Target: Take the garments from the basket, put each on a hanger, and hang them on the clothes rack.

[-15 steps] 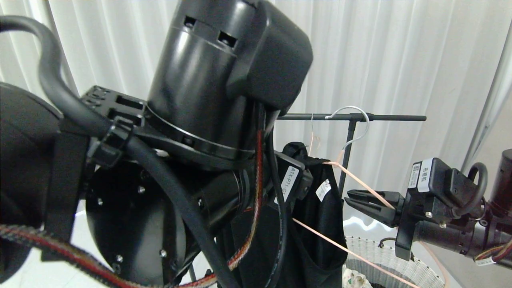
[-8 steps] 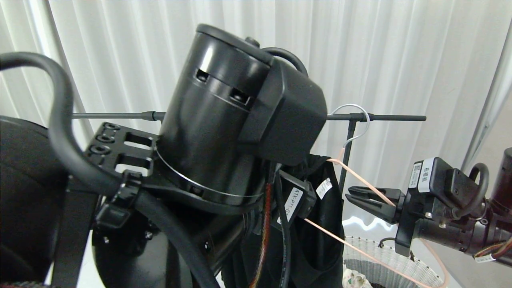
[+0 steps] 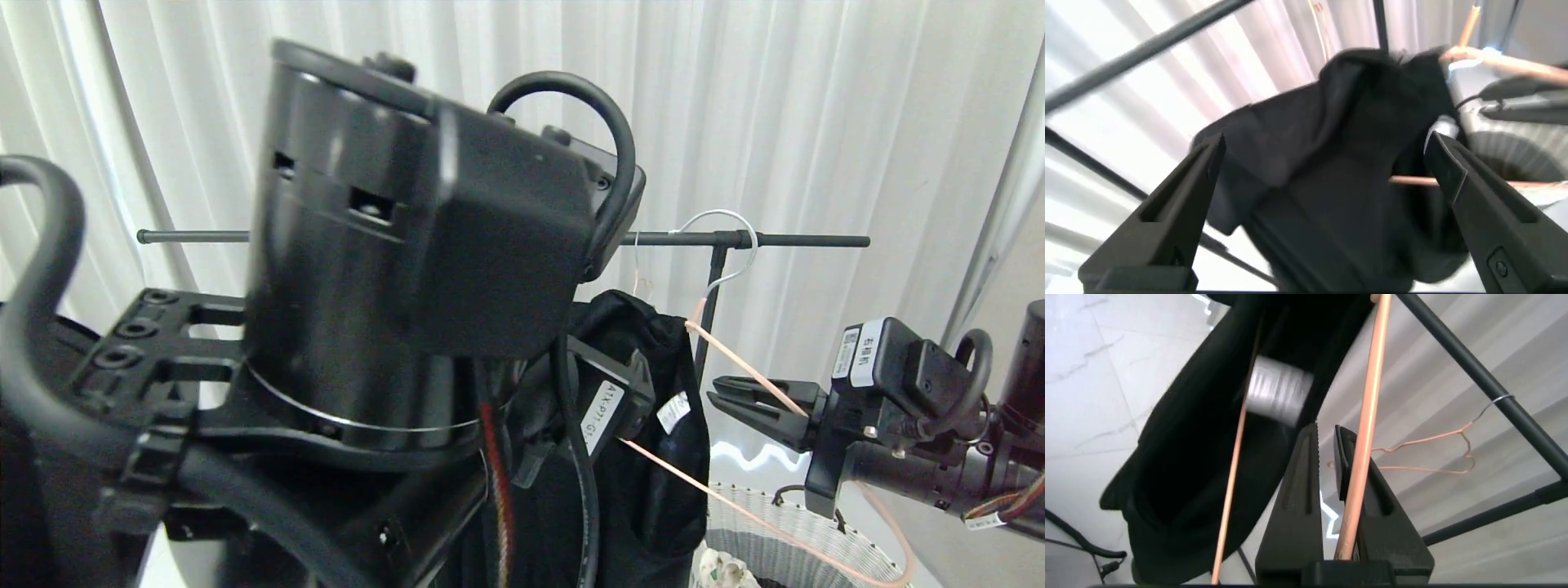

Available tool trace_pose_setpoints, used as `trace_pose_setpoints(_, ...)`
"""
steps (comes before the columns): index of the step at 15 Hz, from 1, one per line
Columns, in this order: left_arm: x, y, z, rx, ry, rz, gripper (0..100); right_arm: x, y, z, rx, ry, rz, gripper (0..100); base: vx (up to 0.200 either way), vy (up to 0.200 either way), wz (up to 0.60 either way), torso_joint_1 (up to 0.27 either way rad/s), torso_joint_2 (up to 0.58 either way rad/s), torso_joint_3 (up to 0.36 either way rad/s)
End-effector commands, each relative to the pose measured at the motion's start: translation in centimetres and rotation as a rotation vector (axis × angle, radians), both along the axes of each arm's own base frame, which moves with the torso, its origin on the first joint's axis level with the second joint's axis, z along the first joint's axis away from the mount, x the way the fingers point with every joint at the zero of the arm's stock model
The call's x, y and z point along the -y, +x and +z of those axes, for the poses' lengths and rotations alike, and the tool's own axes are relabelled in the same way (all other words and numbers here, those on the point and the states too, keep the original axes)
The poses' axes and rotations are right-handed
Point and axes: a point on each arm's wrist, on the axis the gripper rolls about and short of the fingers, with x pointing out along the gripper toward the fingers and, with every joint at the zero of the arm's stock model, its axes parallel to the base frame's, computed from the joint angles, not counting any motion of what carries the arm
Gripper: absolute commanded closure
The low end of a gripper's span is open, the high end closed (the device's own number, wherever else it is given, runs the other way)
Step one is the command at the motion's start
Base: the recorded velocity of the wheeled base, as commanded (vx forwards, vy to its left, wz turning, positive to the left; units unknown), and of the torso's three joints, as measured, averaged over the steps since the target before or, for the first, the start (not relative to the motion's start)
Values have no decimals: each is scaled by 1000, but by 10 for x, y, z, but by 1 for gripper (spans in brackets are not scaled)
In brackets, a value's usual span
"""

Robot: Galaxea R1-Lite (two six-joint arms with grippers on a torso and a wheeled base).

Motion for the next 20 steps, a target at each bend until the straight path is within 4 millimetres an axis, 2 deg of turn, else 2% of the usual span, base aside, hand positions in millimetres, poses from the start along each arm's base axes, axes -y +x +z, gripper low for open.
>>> trace_pose_setpoints(1,-12,-5,-5,49,34,-20,0,0,1,0,0,0,-1,100,0,0,0,0,0,0)
trace_pose_setpoints(5,-21,-9,-26,201,86,-68,0,0,1,0,0,0,-1,100,0,0,0,0,0,0)
trace_pose_setpoints(7,-30,-7,-27,204,82,-68,0,1,0,0,5,-4,2,100,0,0,0,0,0,0)
trace_pose_setpoints(10,-66,-3,-13,230,41,-185,0,3,-5,-2,16,-13,39,100,0,0,0,0,0,0)
trace_pose_setpoints(12,-92,4,-8,237,76,-253,0,3,-7,-6,31,-37,102,100,0,0,0,0,0,0)
trace_pose_setpoints(14,-108,2,-9,177,88,-337,0,4,-9,-10,30,-49,140,100,0,0,0,0,0,0)
trace_pose_setpoints(16,-117,-9,-15,77,107,-460,0,5,-11,-14,18,-55,163,100,0,0,0,0,0,0)
trace_pose_setpoints(18,-119,-15,-23,-25,111,-589,0,1,-16,-16,4,-62,205,100,0,0,0,0,0,0)
trace_pose_setpoints(20,-115,-12,-33,-88,118,-645,0,-6,-24,-20,-13,-79,254,100,0,0,0,0,0,0)
